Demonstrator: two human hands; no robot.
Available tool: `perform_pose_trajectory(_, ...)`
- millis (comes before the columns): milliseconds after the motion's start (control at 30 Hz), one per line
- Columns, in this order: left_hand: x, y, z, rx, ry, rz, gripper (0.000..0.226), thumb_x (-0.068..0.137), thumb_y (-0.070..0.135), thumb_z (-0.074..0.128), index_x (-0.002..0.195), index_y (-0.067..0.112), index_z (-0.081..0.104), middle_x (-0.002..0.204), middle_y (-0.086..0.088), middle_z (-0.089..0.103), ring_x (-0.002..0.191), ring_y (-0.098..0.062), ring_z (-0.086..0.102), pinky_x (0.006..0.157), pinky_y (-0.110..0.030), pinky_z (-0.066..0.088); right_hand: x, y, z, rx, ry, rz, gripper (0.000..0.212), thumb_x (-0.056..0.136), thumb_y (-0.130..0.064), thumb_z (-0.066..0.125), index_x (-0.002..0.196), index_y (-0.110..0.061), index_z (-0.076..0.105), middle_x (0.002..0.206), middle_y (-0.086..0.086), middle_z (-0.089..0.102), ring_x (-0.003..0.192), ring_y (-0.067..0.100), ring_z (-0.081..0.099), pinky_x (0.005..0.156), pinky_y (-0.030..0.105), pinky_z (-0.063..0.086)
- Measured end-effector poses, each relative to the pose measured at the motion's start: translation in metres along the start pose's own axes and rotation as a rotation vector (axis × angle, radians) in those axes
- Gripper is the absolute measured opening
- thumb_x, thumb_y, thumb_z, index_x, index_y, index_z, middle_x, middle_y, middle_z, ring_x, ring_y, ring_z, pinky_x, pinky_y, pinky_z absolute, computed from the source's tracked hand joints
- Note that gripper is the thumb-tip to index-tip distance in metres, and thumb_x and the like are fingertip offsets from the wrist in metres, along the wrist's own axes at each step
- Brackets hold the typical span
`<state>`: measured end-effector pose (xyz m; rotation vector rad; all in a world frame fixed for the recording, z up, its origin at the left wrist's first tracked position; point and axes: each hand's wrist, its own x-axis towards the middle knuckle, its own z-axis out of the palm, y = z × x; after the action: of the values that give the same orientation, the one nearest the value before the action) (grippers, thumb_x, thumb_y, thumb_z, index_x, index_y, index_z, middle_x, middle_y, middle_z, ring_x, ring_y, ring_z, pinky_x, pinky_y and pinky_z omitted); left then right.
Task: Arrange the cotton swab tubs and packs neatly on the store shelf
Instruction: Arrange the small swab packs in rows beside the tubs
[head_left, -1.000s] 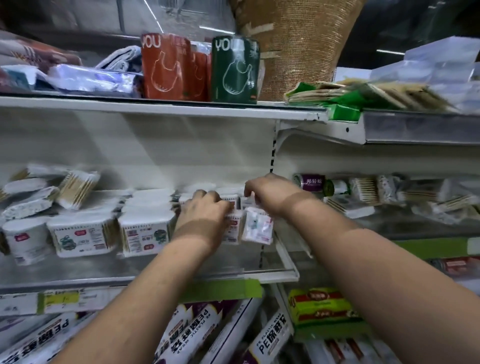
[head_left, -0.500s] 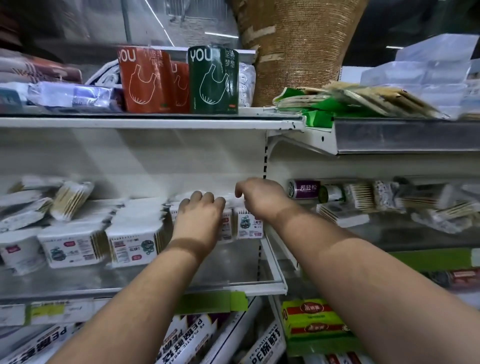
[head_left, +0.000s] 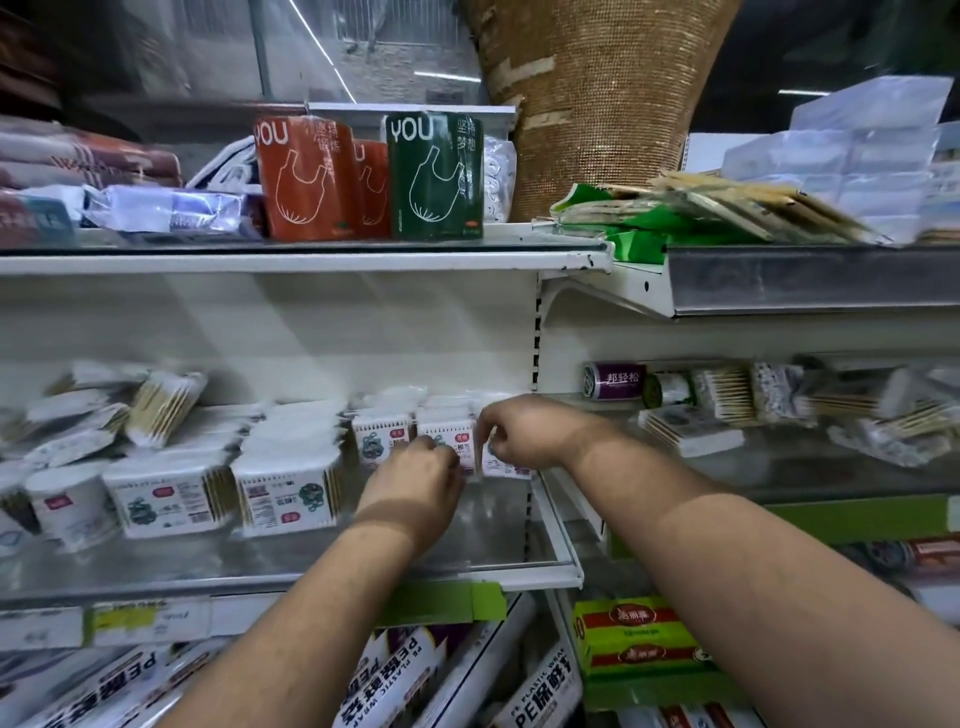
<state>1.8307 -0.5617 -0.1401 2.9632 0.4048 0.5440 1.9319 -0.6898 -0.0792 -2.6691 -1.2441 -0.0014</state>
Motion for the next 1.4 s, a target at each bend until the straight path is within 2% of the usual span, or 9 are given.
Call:
perform_pose_trajectory(200, -0.006, 0.0, -0.006, -0.017, -0.017, -0.02, 0.031, 0.097, 0.032, 0.043, 0.119, 0.023, 0.063, 0.119, -0.003, 0.057, 0.11, -0.025, 0.055, 0.091, -0.04, 0.049, -0.003, -0.001, -0.006, -0.015, -0.03, -0.023, 0.035, 0.09, -0.016, 0.05, 0.116, -0.033, 0.067, 0.107, -0.006, 0.068, 0.083, 0.013, 0.065, 0.067, 0.025, 0.053)
perform_pose_trajectory(300, -0.009, 0.002, -0.021, -0.059, 0.028, -0.032, 0.03, 0.097, 0.033, 0.045, 0.122, 0.027, 0.06, 0.122, 0.0, 0.055, 0.111, -0.022, 0.055, 0.091, -0.036, 0.047, -0.002, -0.01, -0.017, -0.009, -0.027, -0.054, 0.03, 0.093, -0.02, 0.052, 0.118, -0.03, 0.065, 0.103, -0.008, 0.069, 0.08, 0.01, 0.067, 0.076, 0.027, 0.055)
perform_pose_trajectory(433, -0.015, -0.008, -0.045, -0.083, 0.127, -0.067, 0.028, 0.096, 0.034, 0.047, 0.121, 0.03, 0.059, 0.119, 0.001, 0.055, 0.107, -0.024, 0.055, 0.086, -0.035, 0.048, 0.004, -0.044, -0.031, -0.005, -0.032, -0.13, 0.022, 0.093, -0.021, 0.051, 0.105, -0.033, 0.065, 0.08, -0.007, 0.068, 0.069, 0.01, 0.069, 0.067, 0.029, 0.057)
perform_pose_trajectory(500, -0.022, -0.021, -0.059, -0.078, 0.184, -0.071, 0.028, 0.095, 0.033, 0.047, 0.119, 0.028, 0.06, 0.115, -0.001, 0.057, 0.104, -0.025, 0.057, 0.084, -0.034, 0.048, 0.008, -0.068, -0.034, -0.011, -0.035, -0.161, 0.02, 0.093, -0.023, 0.05, 0.099, -0.037, 0.063, 0.079, -0.006, 0.069, 0.067, 0.01, 0.068, 0.061, 0.027, 0.055)
perform_pose_trajectory(700, -0.054, -0.081, -0.099, -0.09, 0.328, -0.077, 0.021, 0.092, 0.03, 0.053, 0.108, 0.028, 0.066, 0.103, 0.001, 0.061, 0.091, -0.022, 0.061, 0.073, -0.033, 0.051, 0.026, -0.135, -0.021, 0.001, -0.072, -0.233, 0.017, 0.092, -0.022, 0.049, 0.09, -0.035, 0.059, 0.076, -0.008, 0.07, 0.07, 0.009, 0.069, 0.062, 0.024, 0.05)
perform_pose_trajectory(867, -0.075, -0.139, -0.117, -0.058, 0.36, -0.152, 0.022, 0.089, 0.027, 0.055, 0.108, 0.029, 0.066, 0.108, -0.001, 0.064, 0.102, -0.024, 0.06, 0.082, -0.037, 0.051, 0.043, -0.191, -0.004, 0.096, -0.088, -0.262, 0.027, 0.093, -0.019, 0.046, 0.105, -0.033, 0.065, 0.094, -0.005, 0.073, 0.073, 0.011, 0.072, 0.056, 0.022, 0.049)
perform_pose_trajectory(1000, -0.091, -0.176, -0.13, -0.033, 0.358, -0.209, 0.027, 0.09, 0.028, 0.054, 0.115, 0.028, 0.065, 0.115, -0.005, 0.061, 0.101, -0.027, 0.061, 0.085, -0.035, 0.05, 0.052, -0.226, 0.006, 0.175, -0.052, -0.26, 0.025, 0.095, -0.02, 0.045, 0.103, -0.034, 0.065, 0.091, -0.008, 0.074, 0.071, 0.01, 0.071, 0.067, 0.022, 0.052)
perform_pose_trajectory(1167, -0.103, -0.213, -0.136, 0.015, 0.387, -0.262, 0.028, 0.087, 0.027, 0.059, 0.114, 0.029, 0.067, 0.127, -0.006, 0.057, 0.118, -0.029, 0.051, 0.097, -0.039, 0.044, 0.06, -0.246, 0.017, 0.254, 0.035, -0.235, 0.021, 0.096, -0.024, 0.049, 0.103, -0.037, 0.065, 0.089, -0.011, 0.07, 0.071, 0.008, 0.068, 0.072, 0.027, 0.055)
perform_pose_trajectory(1400, -0.084, -0.234, -0.12, 0.1, 0.325, -0.439, 0.045, 0.086, 0.041, 0.058, 0.128, 0.027, 0.051, 0.134, -0.007, 0.047, 0.122, -0.032, 0.042, 0.096, -0.041, 0.042, 0.079, -0.249, 0.021, 0.211, 0.196, -0.276, 0.041, 0.094, -0.027, 0.052, 0.135, -0.034, 0.049, 0.122, 0.002, 0.061, 0.094, 0.018, 0.06, 0.083, 0.033, 0.049)
